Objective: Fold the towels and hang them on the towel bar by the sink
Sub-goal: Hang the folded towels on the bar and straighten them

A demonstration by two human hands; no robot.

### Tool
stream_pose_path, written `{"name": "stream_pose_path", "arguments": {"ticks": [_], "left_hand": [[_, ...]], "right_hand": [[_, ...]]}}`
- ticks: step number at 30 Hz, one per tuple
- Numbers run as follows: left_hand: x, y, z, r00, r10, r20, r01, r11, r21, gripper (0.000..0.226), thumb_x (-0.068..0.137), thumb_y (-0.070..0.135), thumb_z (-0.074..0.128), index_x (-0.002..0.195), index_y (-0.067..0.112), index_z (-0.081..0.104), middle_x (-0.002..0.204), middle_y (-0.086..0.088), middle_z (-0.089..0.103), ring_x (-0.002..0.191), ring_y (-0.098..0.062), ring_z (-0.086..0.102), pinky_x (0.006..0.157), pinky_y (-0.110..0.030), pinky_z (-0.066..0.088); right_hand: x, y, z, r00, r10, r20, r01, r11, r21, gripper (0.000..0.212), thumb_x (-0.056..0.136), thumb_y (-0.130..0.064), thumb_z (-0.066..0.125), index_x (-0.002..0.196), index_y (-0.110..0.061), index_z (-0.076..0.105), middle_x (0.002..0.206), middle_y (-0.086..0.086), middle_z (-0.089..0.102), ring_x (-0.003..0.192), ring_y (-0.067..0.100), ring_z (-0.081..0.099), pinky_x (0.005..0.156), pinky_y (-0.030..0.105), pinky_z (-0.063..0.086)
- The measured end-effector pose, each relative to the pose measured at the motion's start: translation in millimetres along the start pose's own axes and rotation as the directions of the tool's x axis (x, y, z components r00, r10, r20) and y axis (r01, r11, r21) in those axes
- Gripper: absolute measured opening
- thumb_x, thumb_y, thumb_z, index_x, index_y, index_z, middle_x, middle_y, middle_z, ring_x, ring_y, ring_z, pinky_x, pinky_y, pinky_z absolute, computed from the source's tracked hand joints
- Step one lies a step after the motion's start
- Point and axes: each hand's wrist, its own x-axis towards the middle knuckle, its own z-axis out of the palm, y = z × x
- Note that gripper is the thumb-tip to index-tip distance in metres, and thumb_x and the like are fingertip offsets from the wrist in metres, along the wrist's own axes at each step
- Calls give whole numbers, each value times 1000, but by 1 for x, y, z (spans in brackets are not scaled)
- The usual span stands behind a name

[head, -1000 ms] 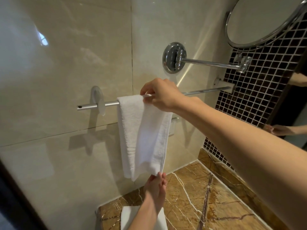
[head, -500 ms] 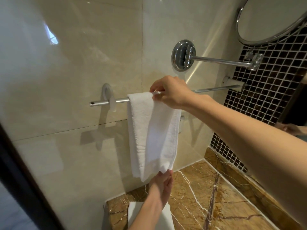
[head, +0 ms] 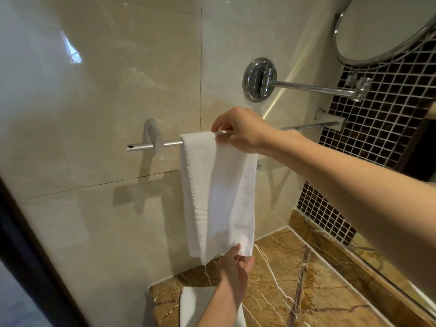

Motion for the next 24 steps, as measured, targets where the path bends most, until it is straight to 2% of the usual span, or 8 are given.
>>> {"name": "stream_pose_path", "arguments": {"ticks": [2,5,9,12,14,16,20,24], "left_hand": [[-2,0,3,1000,19,17,-18,999,-43,6,91,-3,56,97,-3,53,94,-16,57,81,-23,59,91,-41,50],[0,-2,2,998,61,-11,-62,998,-3,13,90,2,60,101,-4,55,91,-12,57,82,-20,58,79,-29,50],[-2,-7,-5,989,108,96,-127,968,215,13,88,8,64,87,0,54,79,-6,46,78,-18,49,81,-21,49],[-3,-13,-8,972,148,181,-208,904,373,15,87,5,65,75,3,57,71,-6,53,62,-9,54,65,-15,48],[-5,-14,-5,977,147,151,-190,924,332,13,85,1,66,75,-2,59,86,-12,66,80,-17,66,80,-23,50],[-7,-16,-1,979,142,147,-178,947,267,17,87,2,64,71,-2,57,99,-15,67,93,-25,69,89,-30,49],[-9,-17,1,981,147,127,-168,969,182,8,93,10,57,92,3,54,106,-15,58,92,-23,67,75,-29,53],[-7,-16,1,988,145,50,-151,978,146,13,92,10,59,98,-1,55,107,-16,56,88,-23,69,71,-25,54]], "right_hand": [[0,0,1,1000,-1,1,1,1000,3,18,86,-25,64,102,-25,71,107,4,71,101,22,62,87,30,49],[2,1,0,1000,5,12,-5,1000,5,18,85,-26,64,103,-26,71,106,4,70,100,23,62,86,31,49],[5,2,-1,1000,5,21,-5,1000,-18,18,84,-26,66,101,-26,71,89,0,63,91,22,59,75,24,41],[5,1,-1,1000,3,15,-3,1000,-22,17,83,-26,66,100,-26,71,97,2,69,94,22,61,79,26,45],[5,1,-1,1000,1,11,-1,1000,-16,17,83,-26,66,100,-26,71,103,2,71,97,22,63,84,29,48],[4,1,-1,1000,5,11,-5,1000,-13,17,83,-26,66,100,-26,71,104,3,71,99,22,63,86,31,49],[3,0,0,1000,7,9,-6,1000,-14,17,84,-26,65,100,-26,71,106,2,71,101,22,63,86,29,48],[2,-1,-1,1000,3,4,-3,1000,-9,18,84,-25,65,101,-23,71,108,3,71,102,21,63,87,29,48]]}}
